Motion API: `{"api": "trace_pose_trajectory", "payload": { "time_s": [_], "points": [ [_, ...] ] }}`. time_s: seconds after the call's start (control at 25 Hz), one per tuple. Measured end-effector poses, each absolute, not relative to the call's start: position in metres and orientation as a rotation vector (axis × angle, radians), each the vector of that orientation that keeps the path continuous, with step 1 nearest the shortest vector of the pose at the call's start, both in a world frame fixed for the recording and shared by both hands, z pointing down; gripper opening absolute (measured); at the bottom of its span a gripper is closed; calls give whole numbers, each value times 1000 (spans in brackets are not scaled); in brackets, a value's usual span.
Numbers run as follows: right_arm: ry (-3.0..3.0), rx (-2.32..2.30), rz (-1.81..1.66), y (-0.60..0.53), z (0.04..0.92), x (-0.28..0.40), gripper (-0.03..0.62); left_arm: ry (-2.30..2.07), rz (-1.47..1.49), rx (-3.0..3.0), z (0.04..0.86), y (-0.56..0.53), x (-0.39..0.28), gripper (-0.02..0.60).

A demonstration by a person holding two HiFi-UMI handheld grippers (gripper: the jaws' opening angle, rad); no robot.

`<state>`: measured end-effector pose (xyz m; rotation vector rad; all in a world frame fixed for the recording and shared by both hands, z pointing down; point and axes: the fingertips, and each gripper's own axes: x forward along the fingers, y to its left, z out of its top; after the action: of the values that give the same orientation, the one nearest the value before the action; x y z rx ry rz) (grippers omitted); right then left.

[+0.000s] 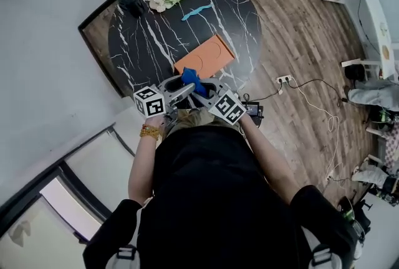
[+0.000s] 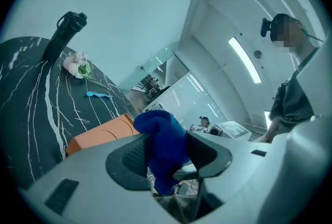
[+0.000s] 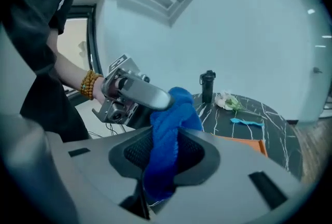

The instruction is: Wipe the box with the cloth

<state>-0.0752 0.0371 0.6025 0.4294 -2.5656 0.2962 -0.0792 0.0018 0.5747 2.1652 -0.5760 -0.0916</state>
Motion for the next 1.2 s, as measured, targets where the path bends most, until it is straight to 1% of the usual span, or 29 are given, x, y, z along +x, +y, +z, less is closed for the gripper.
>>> {"api": "trace_pose_trajectory", "payload": {
  "time_s": [0.04, 0.12, 0.16, 0.24, 0.36, 0.52, 0.68, 0.76, 0.84, 0.92, 1.0, 1.2],
  "points": [
    [-2559, 413, 265, 39, 601, -78, 95, -562, -123, 2145, 573, 2, -78, 194],
    [-2561, 395, 241, 42, 597, -81, 95, -540, -226, 2093, 567, 2, -80, 109],
    [-2574, 389, 268, 43, 595, -82, 95, -542, -280, 2068, 563, 2, -84, 83],
    [-2609, 379, 409, 41, 590, -83, 95, -575, -371, 2041, 558, 3, -94, 67],
    [-2663, 368, 601, 31, 575, -83, 107, -635, -522, 2008, 548, 0, -107, 57],
    [-2720, 301, 662, 23, 560, -79, 118, -676, -657, 1974, 536, -5, -115, 55],
    [-2784, 178, 1072, 11, 542, -79, 118, -710, -777, 1943, 528, -12, -123, 55],
    [-2785, 150, 1157, 1, 541, -79, 117, -719, -815, 1939, 524, -17, -121, 54],
    [-2782, 124, 1064, -4, 543, -77, 115, -726, -813, 1952, 520, -21, -111, 54],
    [-2782, 96, 956, -12, 545, -72, 84, -758, -813, 1948, 523, -28, -103, 54],
    [-2760, 84, 875, -23, 552, -62, 72, -838, -786, 1935, 532, -38, -98, 54],
    [-2627, 124, 592, -68, 587, -4, 69, -1201, -559, 1858, 570, -54, -71, 74]
  ]
}}
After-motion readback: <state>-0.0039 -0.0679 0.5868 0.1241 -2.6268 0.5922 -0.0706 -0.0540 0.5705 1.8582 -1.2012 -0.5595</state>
